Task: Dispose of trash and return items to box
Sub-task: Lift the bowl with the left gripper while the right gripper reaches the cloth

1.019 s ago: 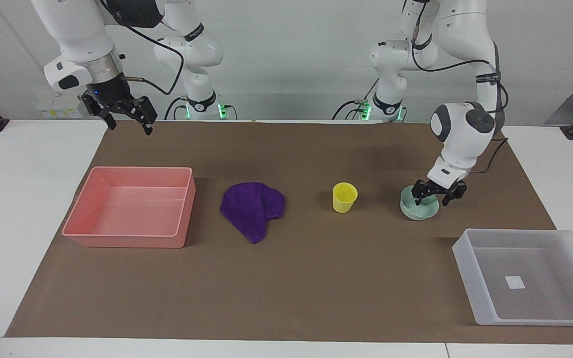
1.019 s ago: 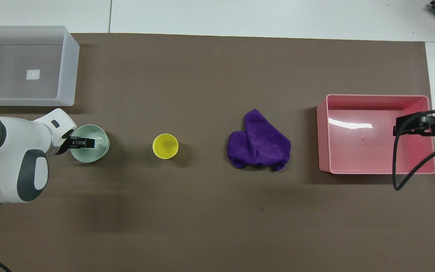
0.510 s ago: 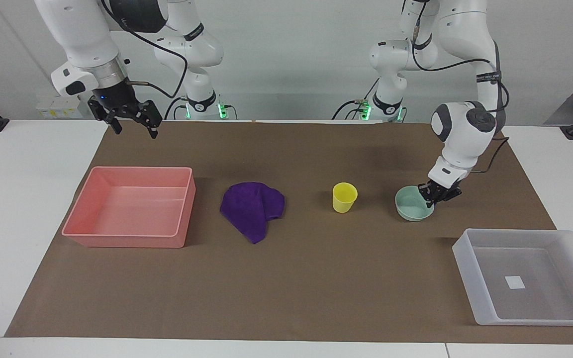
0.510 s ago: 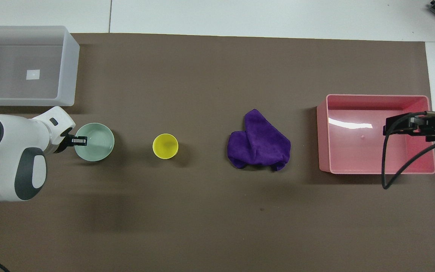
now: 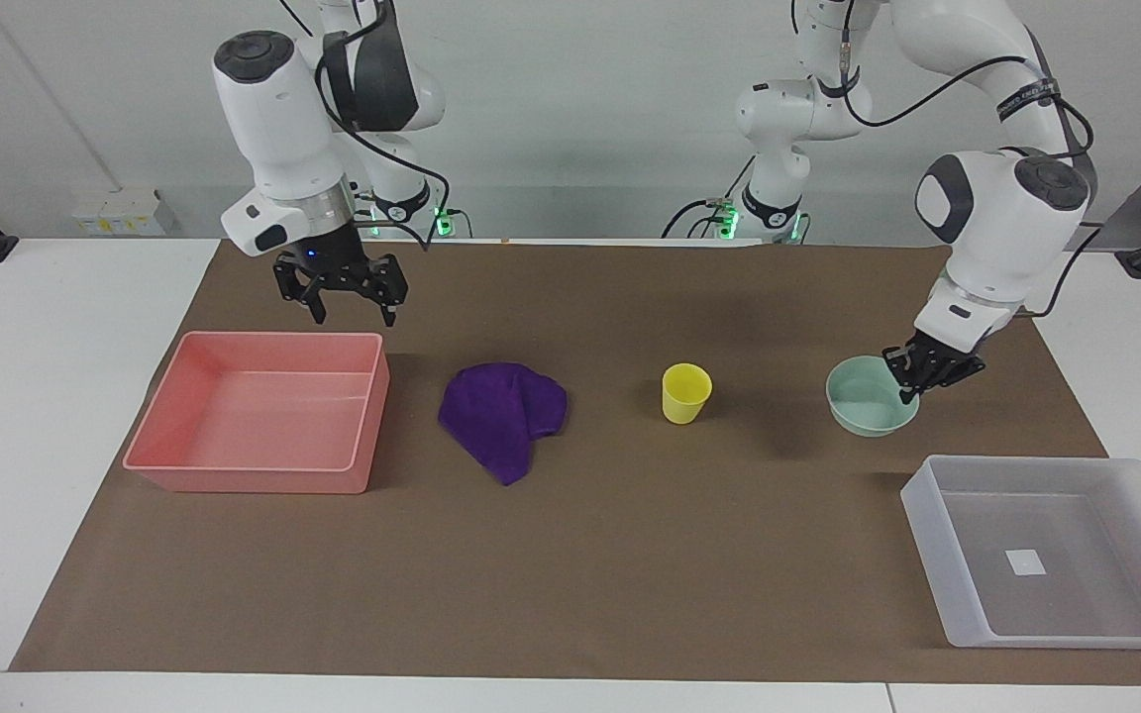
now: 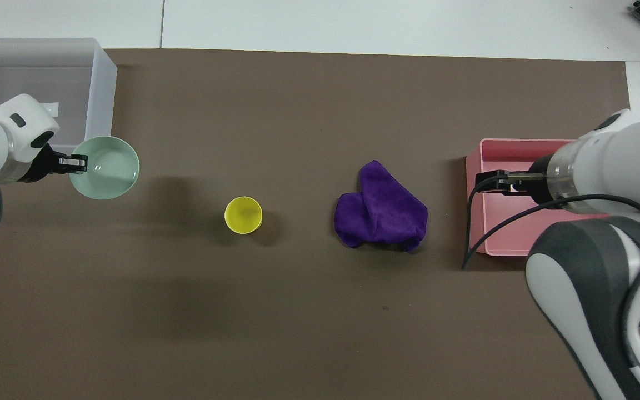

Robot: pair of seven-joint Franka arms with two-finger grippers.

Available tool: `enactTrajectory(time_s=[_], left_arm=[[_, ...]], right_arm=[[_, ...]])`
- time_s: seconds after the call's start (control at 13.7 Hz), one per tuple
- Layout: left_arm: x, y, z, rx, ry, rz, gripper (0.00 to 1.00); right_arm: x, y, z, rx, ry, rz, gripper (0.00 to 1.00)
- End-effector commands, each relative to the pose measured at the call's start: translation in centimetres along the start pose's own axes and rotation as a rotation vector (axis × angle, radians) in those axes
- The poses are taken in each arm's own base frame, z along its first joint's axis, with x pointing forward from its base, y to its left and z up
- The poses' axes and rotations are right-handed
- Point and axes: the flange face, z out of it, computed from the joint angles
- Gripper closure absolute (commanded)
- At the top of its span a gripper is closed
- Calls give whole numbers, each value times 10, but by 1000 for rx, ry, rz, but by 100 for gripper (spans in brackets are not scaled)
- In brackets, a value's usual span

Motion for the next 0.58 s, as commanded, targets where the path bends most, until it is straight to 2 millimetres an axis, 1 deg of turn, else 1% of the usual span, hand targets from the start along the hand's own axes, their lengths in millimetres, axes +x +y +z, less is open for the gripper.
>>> enactTrajectory(time_s=[0.0, 0.07, 0.15, 0.22, 0.29, 0.36, 0.44, 0.51], left_arm=[[38, -42, -3, 20, 46, -43, 100], [54, -56, -8, 25, 69, -61, 100], [69, -69, -6, 26, 84, -79, 100], [86, -87, 2, 14, 86, -107, 100], [102, -102, 9, 15, 94, -106, 100], [114, -113, 19, 10, 89, -96, 100], [126, -127, 28, 4, 95, -97, 100], [133, -143, 43, -8, 99, -114, 100]], right_arm=[[6, -40, 36, 25, 7, 13, 0], [8, -56, 52, 29, 11, 10, 0], [9, -70, 67, 35, 17, -3, 0], [10, -81, 80, 39, 22, -4, 0], [10, -87, 93, 37, 14, -11, 0], [9, -99, 107, 39, 13, -27, 0], [3, -117, 123, 37, 6, -59, 0], [-2, -126, 136, 19, -8, -87, 0]])
